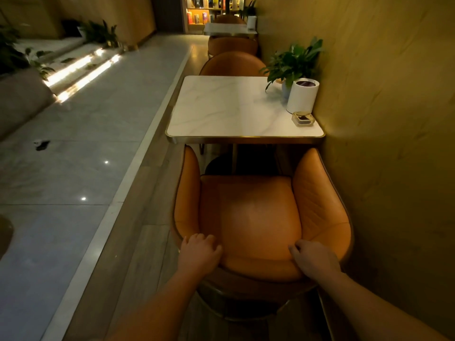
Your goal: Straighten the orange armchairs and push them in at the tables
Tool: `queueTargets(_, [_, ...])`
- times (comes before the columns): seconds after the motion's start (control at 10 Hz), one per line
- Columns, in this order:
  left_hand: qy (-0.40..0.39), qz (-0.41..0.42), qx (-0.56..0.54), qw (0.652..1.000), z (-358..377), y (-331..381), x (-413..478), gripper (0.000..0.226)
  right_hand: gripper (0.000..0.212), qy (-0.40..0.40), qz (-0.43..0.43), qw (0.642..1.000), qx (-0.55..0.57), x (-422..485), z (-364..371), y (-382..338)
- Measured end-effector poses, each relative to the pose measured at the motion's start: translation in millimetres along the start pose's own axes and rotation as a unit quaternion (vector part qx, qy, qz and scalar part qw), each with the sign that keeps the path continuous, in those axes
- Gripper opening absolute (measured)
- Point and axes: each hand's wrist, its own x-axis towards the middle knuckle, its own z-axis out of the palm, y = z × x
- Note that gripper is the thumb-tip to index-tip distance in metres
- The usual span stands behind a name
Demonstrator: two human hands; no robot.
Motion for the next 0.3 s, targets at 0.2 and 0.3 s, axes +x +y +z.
queueTargets(0.2, [0.019,-0.035,-0.027,0.999,-26.6,-15.6,-4.9,0.045,0.038,-0.002,-0.004,1.0,-0.007,-4.2,-18.6,-16.4])
queueTargets(0.3, [0.033,-0.032,-0.014,0.999,-37.3,-23.8,-7.7,0.049,0.039,0.007,-0.003,1.0,-0.007,-5.2,-28.6,-27.4])
